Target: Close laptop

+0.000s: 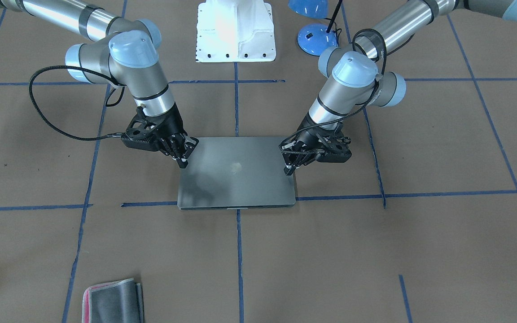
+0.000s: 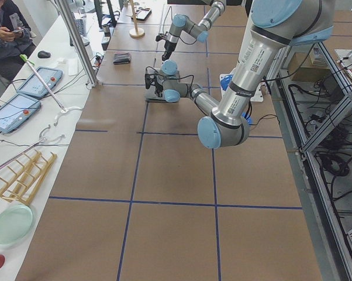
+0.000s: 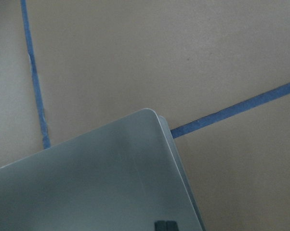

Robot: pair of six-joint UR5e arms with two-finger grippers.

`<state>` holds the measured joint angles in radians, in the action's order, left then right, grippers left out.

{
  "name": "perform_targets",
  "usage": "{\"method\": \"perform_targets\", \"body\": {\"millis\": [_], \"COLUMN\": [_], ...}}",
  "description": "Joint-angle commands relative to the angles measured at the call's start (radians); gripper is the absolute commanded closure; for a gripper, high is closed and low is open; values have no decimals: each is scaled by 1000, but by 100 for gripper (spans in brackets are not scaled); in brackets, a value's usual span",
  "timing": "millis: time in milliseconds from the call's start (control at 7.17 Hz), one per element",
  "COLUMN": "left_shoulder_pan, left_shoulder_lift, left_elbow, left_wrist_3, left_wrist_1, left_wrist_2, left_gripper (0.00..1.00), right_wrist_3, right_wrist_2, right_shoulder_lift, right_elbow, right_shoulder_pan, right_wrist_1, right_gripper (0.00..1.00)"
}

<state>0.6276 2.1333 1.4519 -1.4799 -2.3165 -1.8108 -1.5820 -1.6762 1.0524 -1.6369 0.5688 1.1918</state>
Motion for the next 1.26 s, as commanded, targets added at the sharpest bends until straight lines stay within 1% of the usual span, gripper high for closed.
{"method": "perform_targets", "body": {"millis": [0,140,279,419,558,698,837,977,1116], "left_shoulder_pan": [1,4,27,64,70,78,102,150,206], "left_shoulder_lift": [14,7,-10,-27,-44,-55,-59,-149,-244], "left_elbow": [-7,1,55,140,235,321,364,411,441], "left_wrist_3": [32,33,35,74,214,345,529,690,789], "left_wrist_1": [9,20,145,304,488,716,833,851,842], "left_wrist_2": [-10,-13,-115,-174,-205,-203,-203,-209,-220], "left_gripper": [38,1,0,0,0,0,0,0,0], "right_wrist_3": [2,20,69,135,231,338,456,591,703], "right_wrist_2": [-4,-61,-147,-198,-230,-285,-345,-370,-407], "right_shoulder_lift": [-6,-3,6,11,11,12,29,84,154], "right_elbow": [9,3,-12,-33,-52,-69,-86,-124,-151], "right_shoulder_pan": [-7,-1,32,61,84,129,182,227,285], "right_wrist_1": [9,12,47,108,182,268,341,370,376], "right_gripper": [1,0,0,0,0,0,0,0,0]}}
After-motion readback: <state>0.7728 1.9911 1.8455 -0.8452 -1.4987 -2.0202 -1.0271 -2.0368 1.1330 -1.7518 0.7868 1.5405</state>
